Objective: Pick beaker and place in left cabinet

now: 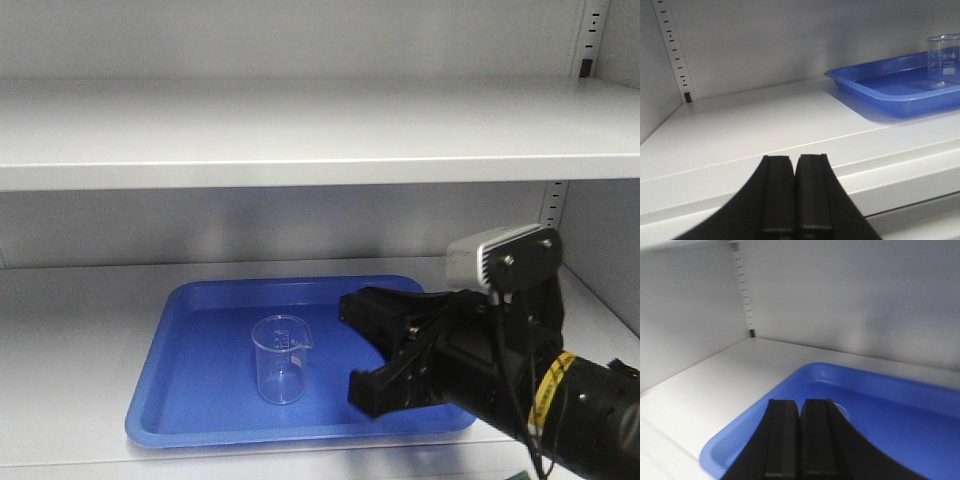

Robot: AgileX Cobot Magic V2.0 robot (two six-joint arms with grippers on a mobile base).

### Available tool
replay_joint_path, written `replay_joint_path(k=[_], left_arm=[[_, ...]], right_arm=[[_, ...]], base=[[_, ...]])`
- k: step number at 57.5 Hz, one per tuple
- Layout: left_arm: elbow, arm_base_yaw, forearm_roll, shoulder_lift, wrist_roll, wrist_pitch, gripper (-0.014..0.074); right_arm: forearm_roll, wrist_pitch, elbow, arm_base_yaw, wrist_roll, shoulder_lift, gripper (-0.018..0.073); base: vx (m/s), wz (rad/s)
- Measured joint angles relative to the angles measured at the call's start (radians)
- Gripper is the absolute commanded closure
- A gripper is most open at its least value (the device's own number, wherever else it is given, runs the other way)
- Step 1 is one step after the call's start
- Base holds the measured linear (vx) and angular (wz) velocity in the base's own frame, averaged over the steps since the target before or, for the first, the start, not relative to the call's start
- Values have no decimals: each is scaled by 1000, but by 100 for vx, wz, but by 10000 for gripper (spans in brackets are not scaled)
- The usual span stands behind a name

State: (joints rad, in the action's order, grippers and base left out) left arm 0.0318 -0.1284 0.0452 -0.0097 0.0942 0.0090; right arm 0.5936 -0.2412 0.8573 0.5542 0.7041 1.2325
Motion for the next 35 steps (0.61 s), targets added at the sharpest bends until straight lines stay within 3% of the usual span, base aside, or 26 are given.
replay_joint_path(k=[6, 12, 16, 35], left_arm=[[0, 0, 0, 0, 0, 0, 595], [0, 0, 0, 0, 0, 0, 595], [0, 0, 0, 0, 0, 0, 595], [0, 0, 0, 0, 0, 0, 595]], right_arm=[[-237, 161, 0, 0, -196, -28, 565], [-402, 283, -8, -32, -429, -70, 565], [-485, 298, -34, -77, -524, -116, 565], [-594, 82, -392, -385, -568, -485, 565]], base=[[0, 0], [0, 0], [0, 0], [0, 0]])
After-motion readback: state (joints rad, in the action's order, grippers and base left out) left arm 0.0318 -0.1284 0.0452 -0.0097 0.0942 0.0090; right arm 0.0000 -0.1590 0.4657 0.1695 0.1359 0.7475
